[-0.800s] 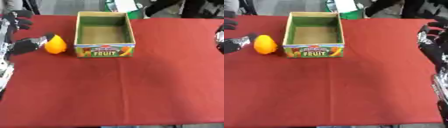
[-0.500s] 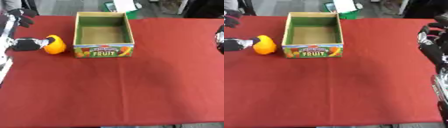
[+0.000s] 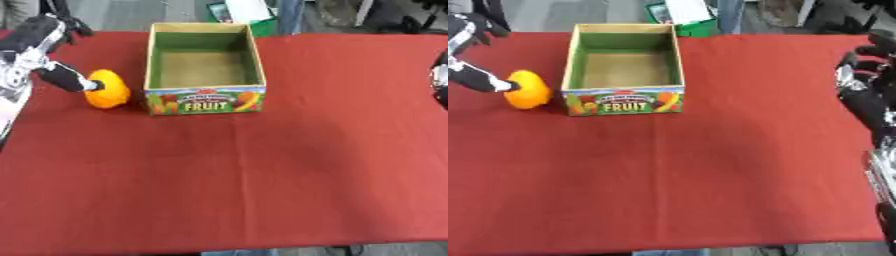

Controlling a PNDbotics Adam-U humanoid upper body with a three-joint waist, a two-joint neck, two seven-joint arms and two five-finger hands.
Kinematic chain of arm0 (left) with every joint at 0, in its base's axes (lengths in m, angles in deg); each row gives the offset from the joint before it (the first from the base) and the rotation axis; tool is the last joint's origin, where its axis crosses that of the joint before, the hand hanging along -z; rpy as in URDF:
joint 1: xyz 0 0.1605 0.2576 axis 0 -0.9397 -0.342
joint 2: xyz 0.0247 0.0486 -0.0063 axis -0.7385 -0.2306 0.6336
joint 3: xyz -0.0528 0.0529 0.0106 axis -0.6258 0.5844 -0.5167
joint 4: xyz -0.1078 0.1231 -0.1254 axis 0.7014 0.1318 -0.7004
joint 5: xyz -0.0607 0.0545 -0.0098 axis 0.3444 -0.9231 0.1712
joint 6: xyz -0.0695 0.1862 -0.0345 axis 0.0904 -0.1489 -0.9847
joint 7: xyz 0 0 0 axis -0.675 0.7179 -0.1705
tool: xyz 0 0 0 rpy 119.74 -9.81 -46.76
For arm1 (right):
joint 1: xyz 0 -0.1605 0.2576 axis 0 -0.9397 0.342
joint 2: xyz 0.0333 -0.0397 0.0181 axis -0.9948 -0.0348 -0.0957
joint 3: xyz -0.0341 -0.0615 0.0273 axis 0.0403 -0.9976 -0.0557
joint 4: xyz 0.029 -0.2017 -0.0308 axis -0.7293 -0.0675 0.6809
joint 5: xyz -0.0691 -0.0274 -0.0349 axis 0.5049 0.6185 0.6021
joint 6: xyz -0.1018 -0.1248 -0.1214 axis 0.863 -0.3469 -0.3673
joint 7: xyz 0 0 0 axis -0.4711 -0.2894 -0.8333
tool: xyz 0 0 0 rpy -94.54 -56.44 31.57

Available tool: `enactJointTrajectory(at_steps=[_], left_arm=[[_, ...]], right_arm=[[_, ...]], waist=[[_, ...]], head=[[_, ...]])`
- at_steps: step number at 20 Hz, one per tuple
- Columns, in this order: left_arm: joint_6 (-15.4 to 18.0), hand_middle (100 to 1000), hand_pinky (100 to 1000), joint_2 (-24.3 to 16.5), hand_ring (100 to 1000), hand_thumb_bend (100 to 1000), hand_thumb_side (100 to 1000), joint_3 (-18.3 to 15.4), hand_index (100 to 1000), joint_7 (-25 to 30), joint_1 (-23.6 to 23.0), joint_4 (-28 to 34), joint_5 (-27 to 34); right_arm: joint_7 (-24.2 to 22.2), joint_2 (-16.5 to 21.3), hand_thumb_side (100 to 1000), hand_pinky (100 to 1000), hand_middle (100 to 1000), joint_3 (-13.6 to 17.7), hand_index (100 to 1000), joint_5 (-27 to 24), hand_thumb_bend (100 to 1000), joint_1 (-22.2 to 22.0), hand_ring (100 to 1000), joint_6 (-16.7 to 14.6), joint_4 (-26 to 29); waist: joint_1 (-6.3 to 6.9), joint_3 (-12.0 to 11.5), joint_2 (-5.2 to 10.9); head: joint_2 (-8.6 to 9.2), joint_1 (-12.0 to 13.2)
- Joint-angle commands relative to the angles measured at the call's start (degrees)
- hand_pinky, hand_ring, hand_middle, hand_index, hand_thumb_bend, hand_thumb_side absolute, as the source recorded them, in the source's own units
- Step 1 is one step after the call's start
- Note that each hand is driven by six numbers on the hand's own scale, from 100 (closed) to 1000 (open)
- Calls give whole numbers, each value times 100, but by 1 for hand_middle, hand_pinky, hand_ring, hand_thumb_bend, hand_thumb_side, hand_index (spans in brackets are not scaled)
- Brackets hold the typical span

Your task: Pick up objects on the table and place them in the box.

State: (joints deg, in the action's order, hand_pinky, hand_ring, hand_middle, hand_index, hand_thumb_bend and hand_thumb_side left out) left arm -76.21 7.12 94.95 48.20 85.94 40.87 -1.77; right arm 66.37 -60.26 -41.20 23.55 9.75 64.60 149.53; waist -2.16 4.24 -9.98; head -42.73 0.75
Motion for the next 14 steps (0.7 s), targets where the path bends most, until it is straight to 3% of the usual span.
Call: enactJointTrajectory(at_steps=[1,10,14], left_arm=[[60,709,725,81,698,727,100,3,785,76,251,-398,-376],[163,705,718,509,690,735,100,-11,786,-198,466,-1349,-820],[131,602,670,617,596,653,100,12,715,-448,477,-1560,-1033]], right_arm=[[-17,96,143,629,665,20,819,-30,137,52,634,-13,109],[-20,79,142,630,665,17,821,-41,139,52,634,-16,107],[-25,71,142,630,664,16,820,-42,140,60,634,-18,109]], waist=[[15,13,93],[5,56,69],[-5,75,55]], head=[[-11,12],[-2,17],[7,13]])
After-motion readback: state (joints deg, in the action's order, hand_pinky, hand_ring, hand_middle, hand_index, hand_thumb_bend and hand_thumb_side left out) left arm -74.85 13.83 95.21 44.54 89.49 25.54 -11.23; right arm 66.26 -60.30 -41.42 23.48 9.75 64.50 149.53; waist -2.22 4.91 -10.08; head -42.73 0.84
